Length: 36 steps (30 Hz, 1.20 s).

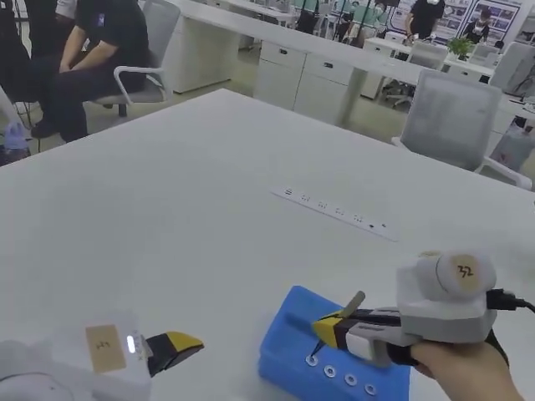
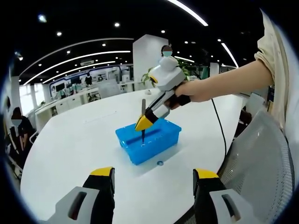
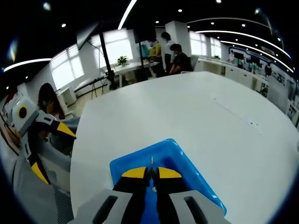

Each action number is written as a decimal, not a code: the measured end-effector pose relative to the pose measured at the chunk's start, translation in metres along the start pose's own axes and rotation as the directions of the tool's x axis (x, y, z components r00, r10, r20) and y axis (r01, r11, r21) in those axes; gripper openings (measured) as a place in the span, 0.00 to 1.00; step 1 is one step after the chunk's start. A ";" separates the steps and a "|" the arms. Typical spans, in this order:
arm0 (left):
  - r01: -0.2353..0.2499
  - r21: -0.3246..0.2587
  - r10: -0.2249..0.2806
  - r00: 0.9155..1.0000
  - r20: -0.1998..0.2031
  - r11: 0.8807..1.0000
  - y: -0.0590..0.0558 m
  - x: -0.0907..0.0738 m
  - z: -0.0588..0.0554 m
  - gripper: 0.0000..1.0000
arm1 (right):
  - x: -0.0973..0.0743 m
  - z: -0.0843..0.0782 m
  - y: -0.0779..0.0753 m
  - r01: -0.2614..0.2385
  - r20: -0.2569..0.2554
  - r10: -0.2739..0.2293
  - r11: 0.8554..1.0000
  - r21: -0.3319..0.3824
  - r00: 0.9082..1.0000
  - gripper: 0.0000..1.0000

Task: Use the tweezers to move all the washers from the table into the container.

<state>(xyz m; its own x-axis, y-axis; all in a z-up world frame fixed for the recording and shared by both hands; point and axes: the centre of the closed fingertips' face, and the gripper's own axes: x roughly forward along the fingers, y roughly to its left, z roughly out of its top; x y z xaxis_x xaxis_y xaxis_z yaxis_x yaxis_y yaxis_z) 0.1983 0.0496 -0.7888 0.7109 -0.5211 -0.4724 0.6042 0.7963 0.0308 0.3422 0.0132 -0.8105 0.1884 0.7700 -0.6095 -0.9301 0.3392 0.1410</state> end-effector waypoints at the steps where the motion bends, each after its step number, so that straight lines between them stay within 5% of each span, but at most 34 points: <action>1: -0.001 0.001 0.001 1.000 -0.001 1.000 0.000 0.000 0.000 0.68 | -0.001 0.002 0.001 -0.001 0.004 0.001 1.000 0.000 1.000 0.04; 19: 0.008 0.010 -0.008 1.000 -0.006 1.000 -0.002 0.000 -0.001 0.68 | -0.035 0.010 0.040 -0.038 0.104 0.036 0.999 0.020 0.994 0.04; 36: 0.016 0.010 -0.016 1.000 -0.017 1.000 -0.005 0.001 -0.003 0.68 | -0.019 -0.018 0.069 -0.109 0.050 0.108 0.993 0.033 0.993 0.04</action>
<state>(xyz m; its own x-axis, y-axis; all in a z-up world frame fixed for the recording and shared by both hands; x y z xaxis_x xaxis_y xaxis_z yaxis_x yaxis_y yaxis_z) 0.1950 0.0463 -0.7921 0.6949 -0.5285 -0.4876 0.6193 0.7845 0.0323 0.2685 0.0120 -0.8034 0.1027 0.8282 -0.5510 -0.9342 0.2706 0.2326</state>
